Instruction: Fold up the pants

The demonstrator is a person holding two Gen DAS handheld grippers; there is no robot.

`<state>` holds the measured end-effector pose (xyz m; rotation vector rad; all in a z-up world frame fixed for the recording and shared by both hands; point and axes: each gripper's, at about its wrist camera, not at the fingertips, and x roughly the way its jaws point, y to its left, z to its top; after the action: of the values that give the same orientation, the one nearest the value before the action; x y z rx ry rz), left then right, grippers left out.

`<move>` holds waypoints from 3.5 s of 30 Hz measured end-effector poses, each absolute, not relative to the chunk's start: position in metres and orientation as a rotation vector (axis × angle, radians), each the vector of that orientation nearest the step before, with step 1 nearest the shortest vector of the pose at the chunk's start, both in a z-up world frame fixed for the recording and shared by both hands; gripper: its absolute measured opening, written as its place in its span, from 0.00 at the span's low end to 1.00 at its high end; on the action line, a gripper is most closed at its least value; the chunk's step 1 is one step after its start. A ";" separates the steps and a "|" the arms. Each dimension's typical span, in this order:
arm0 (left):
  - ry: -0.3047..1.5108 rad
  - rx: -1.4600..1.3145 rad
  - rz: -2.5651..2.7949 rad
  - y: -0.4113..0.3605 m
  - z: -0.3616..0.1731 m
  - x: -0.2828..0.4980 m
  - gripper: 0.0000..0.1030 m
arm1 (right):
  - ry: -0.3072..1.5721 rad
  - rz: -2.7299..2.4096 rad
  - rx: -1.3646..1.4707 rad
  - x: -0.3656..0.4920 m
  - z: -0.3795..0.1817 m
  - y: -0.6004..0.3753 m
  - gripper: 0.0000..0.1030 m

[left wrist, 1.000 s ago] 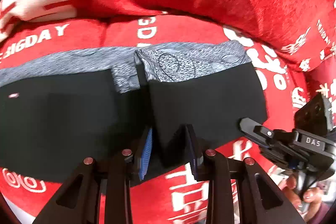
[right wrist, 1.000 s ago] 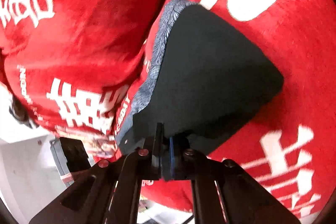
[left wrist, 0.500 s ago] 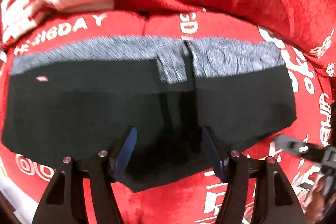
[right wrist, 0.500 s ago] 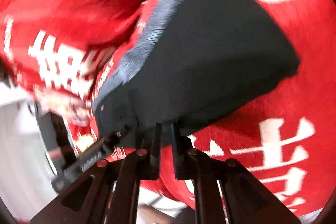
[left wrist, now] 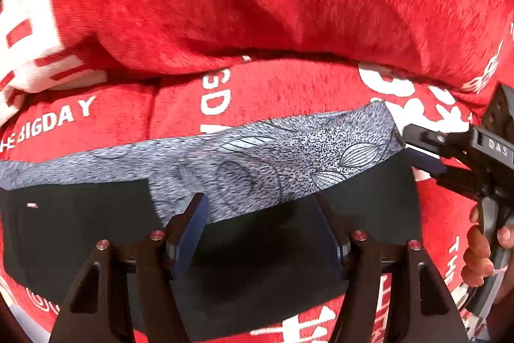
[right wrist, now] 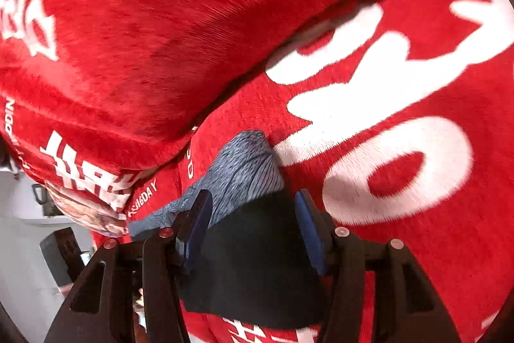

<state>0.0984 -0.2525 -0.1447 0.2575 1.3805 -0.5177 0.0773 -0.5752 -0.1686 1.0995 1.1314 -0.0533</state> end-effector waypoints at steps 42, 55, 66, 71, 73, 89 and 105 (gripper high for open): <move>1.420 0.096 -0.546 -0.194 -0.138 0.105 0.79 | 1.297 -0.010 0.764 0.059 -0.149 -0.486 0.28; 1.462 0.132 -0.625 -0.211 -0.155 0.109 0.10 | 1.282 0.005 0.795 0.049 -0.143 -0.491 0.28; 1.459 0.182 -0.563 -0.205 -0.161 0.092 0.14 | 1.340 0.045 0.700 0.054 -0.150 -0.457 0.28; 1.402 0.233 -0.494 -0.202 -0.149 0.084 0.70 | 1.355 0.053 0.685 0.058 -0.149 -0.456 0.28; 1.424 0.240 -0.473 -0.202 -0.148 0.084 0.70 | 1.360 0.056 0.685 0.058 -0.148 -0.456 0.28; 1.485 0.284 -0.311 -0.182 -0.150 0.071 0.91 | 1.407 0.088 0.636 0.064 -0.144 -0.444 0.46; 1.486 0.307 -0.342 -0.155 -0.146 0.070 0.91 | 1.428 -0.002 0.531 0.070 -0.134 -0.415 0.62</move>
<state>0.0695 -0.1548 -0.1464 0.3068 1.4865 -0.3418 0.0703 -0.4146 -0.1342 0.5310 1.4285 -0.0017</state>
